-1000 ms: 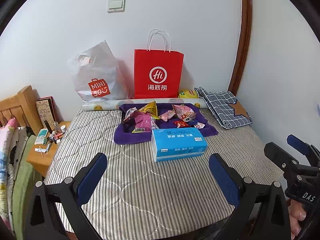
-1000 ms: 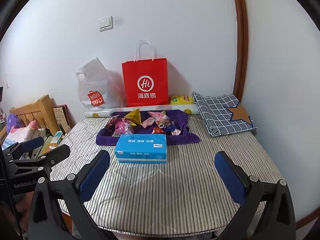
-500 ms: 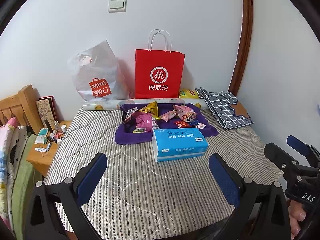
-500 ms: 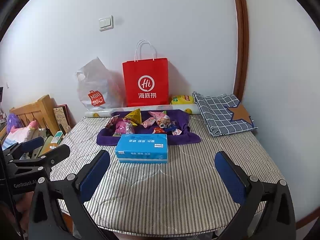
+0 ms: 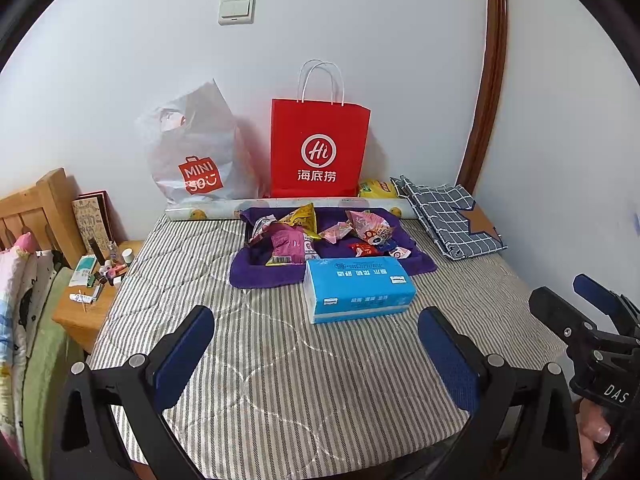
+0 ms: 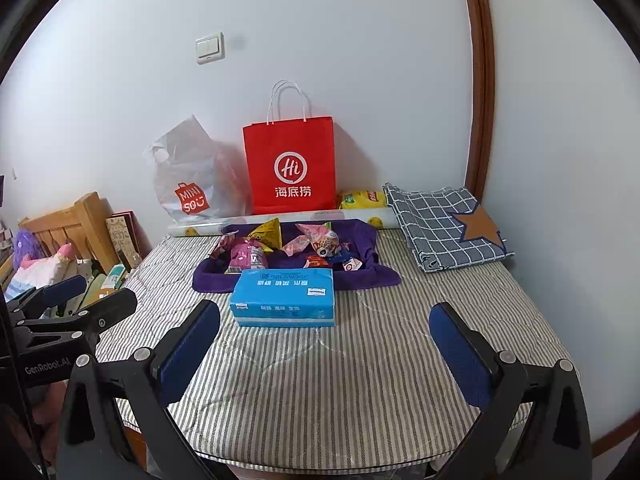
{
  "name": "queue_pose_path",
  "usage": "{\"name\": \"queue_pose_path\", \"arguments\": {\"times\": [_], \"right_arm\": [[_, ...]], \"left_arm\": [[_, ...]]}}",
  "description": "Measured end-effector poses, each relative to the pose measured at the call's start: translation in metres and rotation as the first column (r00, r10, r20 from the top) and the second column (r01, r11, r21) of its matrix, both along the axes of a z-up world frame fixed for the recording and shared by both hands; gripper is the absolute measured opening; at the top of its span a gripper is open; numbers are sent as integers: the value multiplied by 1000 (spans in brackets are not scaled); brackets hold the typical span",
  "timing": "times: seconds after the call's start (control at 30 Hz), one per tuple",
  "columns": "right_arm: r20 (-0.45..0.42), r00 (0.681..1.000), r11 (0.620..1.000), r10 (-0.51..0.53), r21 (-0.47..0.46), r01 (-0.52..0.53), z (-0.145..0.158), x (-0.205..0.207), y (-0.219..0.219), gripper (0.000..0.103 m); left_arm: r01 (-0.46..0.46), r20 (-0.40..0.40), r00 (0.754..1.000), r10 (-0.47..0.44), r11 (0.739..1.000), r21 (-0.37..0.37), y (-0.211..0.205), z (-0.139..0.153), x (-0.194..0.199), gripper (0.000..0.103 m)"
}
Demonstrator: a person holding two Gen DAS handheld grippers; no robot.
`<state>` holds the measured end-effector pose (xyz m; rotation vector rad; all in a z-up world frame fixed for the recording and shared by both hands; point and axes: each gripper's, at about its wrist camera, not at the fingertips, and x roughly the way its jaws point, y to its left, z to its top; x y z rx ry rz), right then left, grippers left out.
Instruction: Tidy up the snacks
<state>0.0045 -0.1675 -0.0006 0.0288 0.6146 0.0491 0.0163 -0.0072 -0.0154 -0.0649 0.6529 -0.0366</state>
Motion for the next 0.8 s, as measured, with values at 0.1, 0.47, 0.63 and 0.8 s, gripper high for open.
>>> {"name": "queue_pose_path", "arguments": {"times": [0.1, 0.47, 0.63, 0.8], "right_arm": [[2, 1000, 1000, -1, -1, 1, 0, 0, 0, 103], [7, 1000, 1000, -1, 2, 1, 2, -2, -1, 103], [7, 1000, 1000, 0, 1, 0, 2, -2, -1, 103], [7, 1000, 1000, 3, 3, -3, 2, -2, -2, 103]], "left_arm": [[1, 0, 1000, -1, 1000, -1, 0, 0, 1, 103], [5, 6, 1000, -5, 1000, -3, -3, 2, -2, 103], [5, 3, 1000, -5, 1000, -4, -3, 1, -1, 103], [2, 2, 1000, -2, 1000, -6, -4, 1, -1, 103]]}}
